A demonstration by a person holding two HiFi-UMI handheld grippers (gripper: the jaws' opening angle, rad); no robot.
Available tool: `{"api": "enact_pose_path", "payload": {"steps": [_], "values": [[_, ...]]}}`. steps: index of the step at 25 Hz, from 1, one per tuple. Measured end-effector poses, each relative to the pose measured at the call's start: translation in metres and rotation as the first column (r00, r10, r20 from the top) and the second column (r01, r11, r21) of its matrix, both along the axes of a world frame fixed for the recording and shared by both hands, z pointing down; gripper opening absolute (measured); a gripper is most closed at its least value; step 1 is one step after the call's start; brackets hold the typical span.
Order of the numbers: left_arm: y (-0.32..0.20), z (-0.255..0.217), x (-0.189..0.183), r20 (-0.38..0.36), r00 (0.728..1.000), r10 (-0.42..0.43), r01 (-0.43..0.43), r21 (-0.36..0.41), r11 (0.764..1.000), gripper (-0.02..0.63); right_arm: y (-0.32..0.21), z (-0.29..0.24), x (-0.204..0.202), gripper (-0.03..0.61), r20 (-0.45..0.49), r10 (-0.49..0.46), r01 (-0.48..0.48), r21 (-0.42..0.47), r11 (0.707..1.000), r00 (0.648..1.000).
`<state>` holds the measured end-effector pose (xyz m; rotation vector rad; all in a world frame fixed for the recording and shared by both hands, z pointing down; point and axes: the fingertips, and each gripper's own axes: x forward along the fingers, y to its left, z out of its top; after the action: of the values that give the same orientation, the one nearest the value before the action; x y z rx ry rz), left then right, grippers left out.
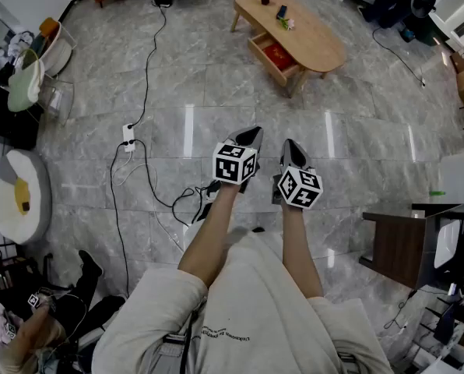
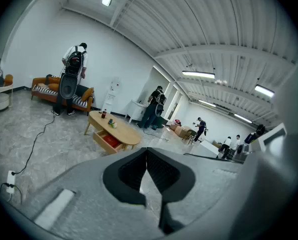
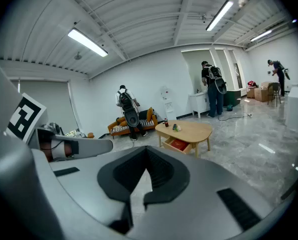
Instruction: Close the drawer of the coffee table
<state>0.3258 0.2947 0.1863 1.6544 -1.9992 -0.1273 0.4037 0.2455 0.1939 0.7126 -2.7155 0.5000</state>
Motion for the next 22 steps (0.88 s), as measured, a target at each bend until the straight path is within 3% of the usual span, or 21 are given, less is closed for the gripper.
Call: {"api": "enact_pose_path", "payload": {"steps": [9, 15, 22], "values": [[-0.025, -0.019, -0.09, 0.143, 0.984, 0.108, -0.106, -0.028, 0.994, 0.009, -0.019, -0.011, -0.099, 0.015, 0.02, 0.031, -0.032, 0.045, 0.999, 0.999], [-0.018, -0.032, -0.141, 0.151, 0.98, 0.133, -0.134, -0.003, 0.991, 0.009, -0.02, -0.01, -0.14, 0.015, 0.041, 0.079, -0.081, 0.048, 0.996, 0.996], [-0.01, -0.028, -0.19, 0.099, 0.992, 0.083, -0.084, 0.008, 0.996, 0.009, -0.044, 0.002, -0.151, 0.015, 0.007, 0.174, -0.174, 0.024, 0.984, 0.985]]}}
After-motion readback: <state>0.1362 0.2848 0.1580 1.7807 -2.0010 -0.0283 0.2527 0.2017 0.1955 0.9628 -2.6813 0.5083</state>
